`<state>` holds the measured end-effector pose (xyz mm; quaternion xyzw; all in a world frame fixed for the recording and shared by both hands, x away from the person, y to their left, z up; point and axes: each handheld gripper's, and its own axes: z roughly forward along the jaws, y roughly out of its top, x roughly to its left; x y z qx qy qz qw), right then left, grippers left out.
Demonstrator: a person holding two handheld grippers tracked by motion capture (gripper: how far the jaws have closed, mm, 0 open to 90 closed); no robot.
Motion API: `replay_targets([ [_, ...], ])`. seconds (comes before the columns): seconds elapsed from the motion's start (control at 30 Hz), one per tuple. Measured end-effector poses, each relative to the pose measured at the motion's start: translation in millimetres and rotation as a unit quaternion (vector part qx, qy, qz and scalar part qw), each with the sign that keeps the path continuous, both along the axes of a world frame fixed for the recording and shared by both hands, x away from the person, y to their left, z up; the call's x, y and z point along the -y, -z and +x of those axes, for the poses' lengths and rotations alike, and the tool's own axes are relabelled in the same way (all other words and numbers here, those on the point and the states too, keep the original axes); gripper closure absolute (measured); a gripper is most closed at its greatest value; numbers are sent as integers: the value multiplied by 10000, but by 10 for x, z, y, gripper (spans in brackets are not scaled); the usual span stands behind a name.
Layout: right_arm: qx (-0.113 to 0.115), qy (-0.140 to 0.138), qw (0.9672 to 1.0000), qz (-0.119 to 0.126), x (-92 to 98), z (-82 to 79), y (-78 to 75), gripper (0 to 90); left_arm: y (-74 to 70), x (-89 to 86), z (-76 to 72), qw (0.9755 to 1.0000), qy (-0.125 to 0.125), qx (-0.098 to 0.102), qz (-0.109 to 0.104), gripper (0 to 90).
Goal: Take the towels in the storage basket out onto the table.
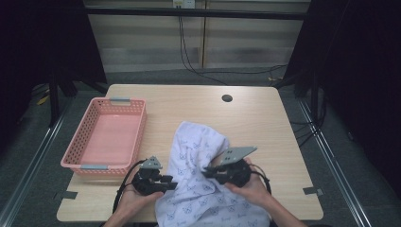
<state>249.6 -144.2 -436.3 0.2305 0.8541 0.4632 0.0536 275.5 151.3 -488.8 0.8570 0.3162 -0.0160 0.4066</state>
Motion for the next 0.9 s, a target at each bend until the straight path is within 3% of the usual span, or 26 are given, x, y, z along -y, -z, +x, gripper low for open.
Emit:
replay_targets([
  [0.2,-459,-272,9967,-609,-188,-114,466,822,6,131,240,9996,-124,239,46,614],
  [0.27,-593,-312,9961,-571,-152,-106,504,724,19,193,311,9997,-107,199,29,626],
  [0.33,-593,-250,9969,-455,-83,-94,448,647,71,262,331,9992,-64,239,323,670],
  [0.37,-526,-177,9977,-398,-34,-75,404,612,93,274,312,9983,-63,395,413,694],
  [0.4,-477,-33,9985,-277,51,-39,339,591,79,266,304,9976,-79,418,549,773],
  [0.47,-484,136,9987,-93,198,34,262,596,72,242,291,9974,-10,403,597,853],
  [0.53,-392,484,9980,-87,368,144,214,627,76,197,270,9980,-73,332,541,880],
  [0.67,-428,1284,9908,-21,675,519,308,634,82,143,239,9987,-74,238,450,883],
  [0.7,-428,1284,9908,-21,675,519,308,634,82,143,239,9987,-74,238,450,883],
  [0.73,-492,1488,9876,-82,708,670,376,595,81,133,236,9988,-80,189,436,883],
  [0.83,-558,1726,9832,-207,683,899,498,523,86,113,223,9991,-66,166,395,880],
  [0.9,-477,1847,9810,-341,644,1012,562,478,89,106,217,9992,-45,176,359,873],
])
